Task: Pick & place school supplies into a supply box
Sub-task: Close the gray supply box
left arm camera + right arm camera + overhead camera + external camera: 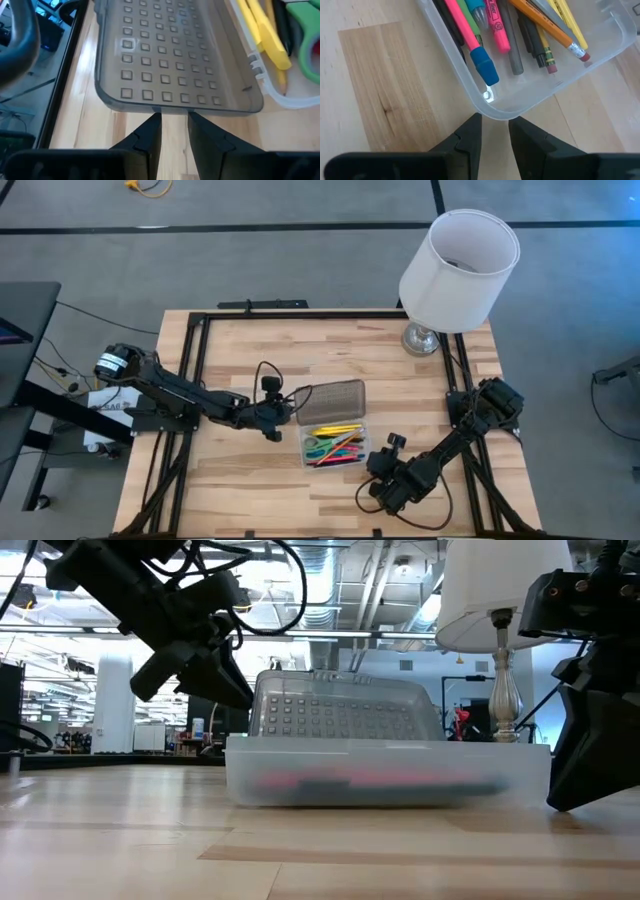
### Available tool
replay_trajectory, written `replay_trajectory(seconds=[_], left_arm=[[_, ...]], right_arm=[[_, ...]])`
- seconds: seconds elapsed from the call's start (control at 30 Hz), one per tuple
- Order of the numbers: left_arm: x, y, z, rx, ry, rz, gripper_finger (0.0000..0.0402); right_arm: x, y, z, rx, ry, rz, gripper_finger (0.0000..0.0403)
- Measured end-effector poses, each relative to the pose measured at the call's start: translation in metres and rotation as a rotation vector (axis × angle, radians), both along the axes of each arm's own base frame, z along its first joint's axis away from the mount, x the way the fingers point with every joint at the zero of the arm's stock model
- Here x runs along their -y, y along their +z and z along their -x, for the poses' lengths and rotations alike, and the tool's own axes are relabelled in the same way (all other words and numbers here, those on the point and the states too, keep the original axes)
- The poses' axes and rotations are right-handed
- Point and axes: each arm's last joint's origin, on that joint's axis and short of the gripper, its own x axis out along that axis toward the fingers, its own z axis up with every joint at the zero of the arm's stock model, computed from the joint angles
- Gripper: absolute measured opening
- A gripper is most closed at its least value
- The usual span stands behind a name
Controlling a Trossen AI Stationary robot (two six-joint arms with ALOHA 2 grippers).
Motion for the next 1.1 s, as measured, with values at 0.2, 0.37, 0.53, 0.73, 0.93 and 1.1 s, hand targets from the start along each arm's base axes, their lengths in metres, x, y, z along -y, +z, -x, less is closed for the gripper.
replay_trajectory(seconds=[0.2,0.37,0.53,0.73,0.93,1.1], left_arm=[[0.006,0.0,0.001,0.0,-0.03,-0.008,0.0091],[0.009,0.001,0.001,0.003,-0.042,-0.009,0.0091],[0.012,0.001,0.001,0.009,-0.063,-0.019,0.0091],[0.019,0.005,0.0,0.039,-0.107,-0.034,0.0091],[0.022,0.005,0.001,0.038,-0.119,-0.036,0.0091],[0.026,0.005,0.002,0.038,-0.133,-0.036,0.0091]], right_arm=[[0.0,0.0,0.0,0.001,0.0,-0.001,0.0092],[0.0,0.0,0.0,0.003,-0.001,-0.002,0.0092],[0.0,0.0,0.0,0.003,-0.001,-0.003,0.0092],[0.0,0.0,-0.001,0.004,-0.001,-0.003,0.0092],[0.0,0.0,-0.001,0.004,-0.001,-0.003,0.0092],[0.0,0.0,-0.001,0.004,-0.002,-0.003,0.0092]])
